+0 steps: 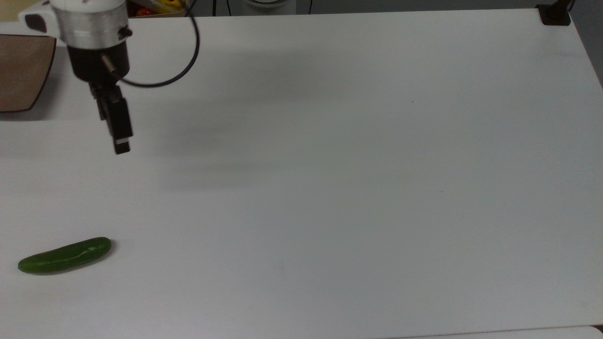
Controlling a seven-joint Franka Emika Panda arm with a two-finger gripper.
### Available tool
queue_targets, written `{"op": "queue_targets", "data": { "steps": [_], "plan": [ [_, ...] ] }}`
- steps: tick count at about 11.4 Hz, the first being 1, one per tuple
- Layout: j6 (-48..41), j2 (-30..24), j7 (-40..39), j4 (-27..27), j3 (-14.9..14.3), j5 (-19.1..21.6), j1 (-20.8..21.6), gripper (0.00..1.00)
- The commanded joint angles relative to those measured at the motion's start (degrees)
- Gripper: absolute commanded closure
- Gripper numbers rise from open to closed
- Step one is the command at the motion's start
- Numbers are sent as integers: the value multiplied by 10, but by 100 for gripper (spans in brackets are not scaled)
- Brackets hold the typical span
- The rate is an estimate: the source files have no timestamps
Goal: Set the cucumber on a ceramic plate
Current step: 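Move the open gripper over to the green cucumber and lower it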
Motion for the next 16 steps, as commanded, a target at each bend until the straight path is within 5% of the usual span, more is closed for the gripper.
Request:
{"op": "queue_targets", "data": {
  "steps": [1, 10, 16],
  "plan": [
    [79, 68, 89, 48, -4, 8, -17, 0],
    [326, 249, 123, 106, -6, 8, -33, 0],
    [334, 302, 128, 133, -27, 9, -13, 0]
  ]
}}
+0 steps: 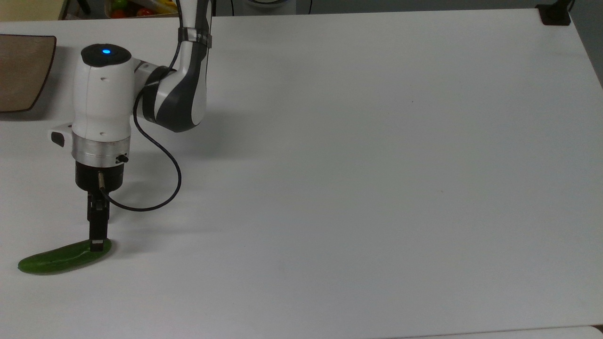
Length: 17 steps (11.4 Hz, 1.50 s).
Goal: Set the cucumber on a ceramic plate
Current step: 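Close the gripper around the middle of the cucumber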
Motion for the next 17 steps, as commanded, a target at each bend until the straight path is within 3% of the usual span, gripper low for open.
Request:
{"op": "queue_targets", "data": {
  "steps": [1, 3, 8, 17],
  "plan": [
    [10, 35, 9, 33, -16, 9, 11, 0],
    [10, 61, 9, 66, -25, 9, 12, 0],
    [22, 89, 7, 85, -41, 8, 12, 0],
    [47, 96, 3, 86, -40, 4, 7, 3]
  ]
}}
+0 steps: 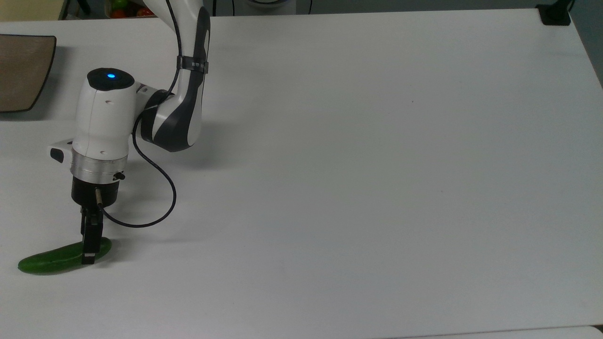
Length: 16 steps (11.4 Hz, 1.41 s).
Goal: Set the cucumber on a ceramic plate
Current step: 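Close the gripper around the middle of the cucumber, then lift the held cucumber off the table toward the brown plate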
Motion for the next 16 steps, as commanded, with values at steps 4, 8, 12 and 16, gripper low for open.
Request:
{"op": "queue_targets", "data": {
  "steps": [4, 8, 12, 16],
  "plan": [
    [12, 13, -10, 12, -9, 2, 5, 4],
    [12, 20, -21, 11, -9, -3, 6, 14],
    [11, 26, -33, 10, -6, -23, 6, 24],
    [11, 26, -34, 10, -7, -23, 6, 33]
  ]
}}
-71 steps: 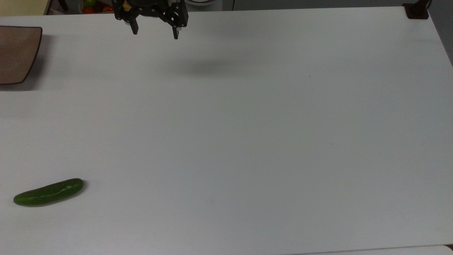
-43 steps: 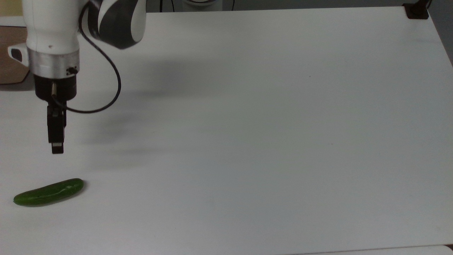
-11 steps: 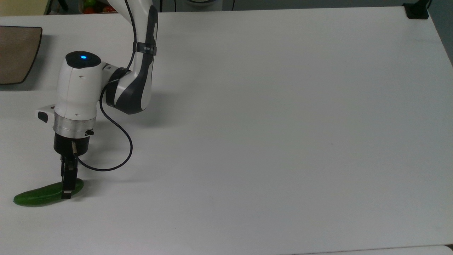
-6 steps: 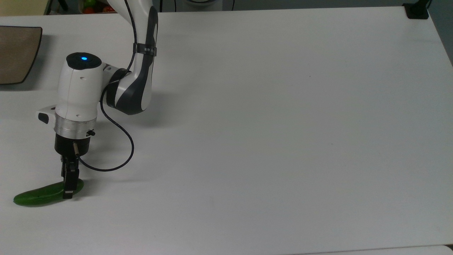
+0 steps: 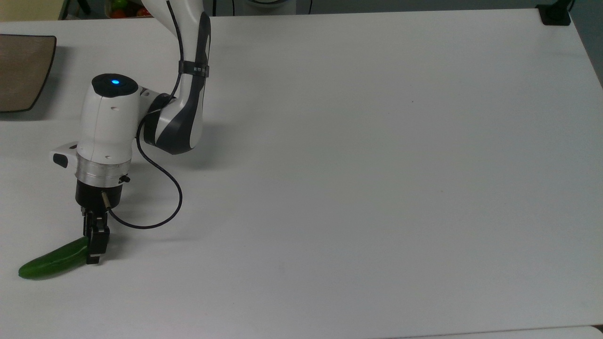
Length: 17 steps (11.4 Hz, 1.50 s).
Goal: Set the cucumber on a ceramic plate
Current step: 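Lift the held cucumber off the table toward the brown plate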
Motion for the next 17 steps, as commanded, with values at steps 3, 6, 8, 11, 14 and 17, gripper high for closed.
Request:
{"op": "queue_targets", "data": {
  "steps": [3, 6, 8, 11, 14, 17],
  "plan": [
    [10, 13, -2, 6, -7, -4, 6, 34],
    [10, 12, -3, 6, -6, -4, 6, 39],
    [10, 11, -3, 6, -6, -4, 6, 44],
    [10, 9, -3, 6, -5, -4, 7, 45],
    [10, -1, -2, 1, -3, -4, 8, 51],
    [9, -13, -4, -9, -3, -4, 8, 62]
  ]
}}
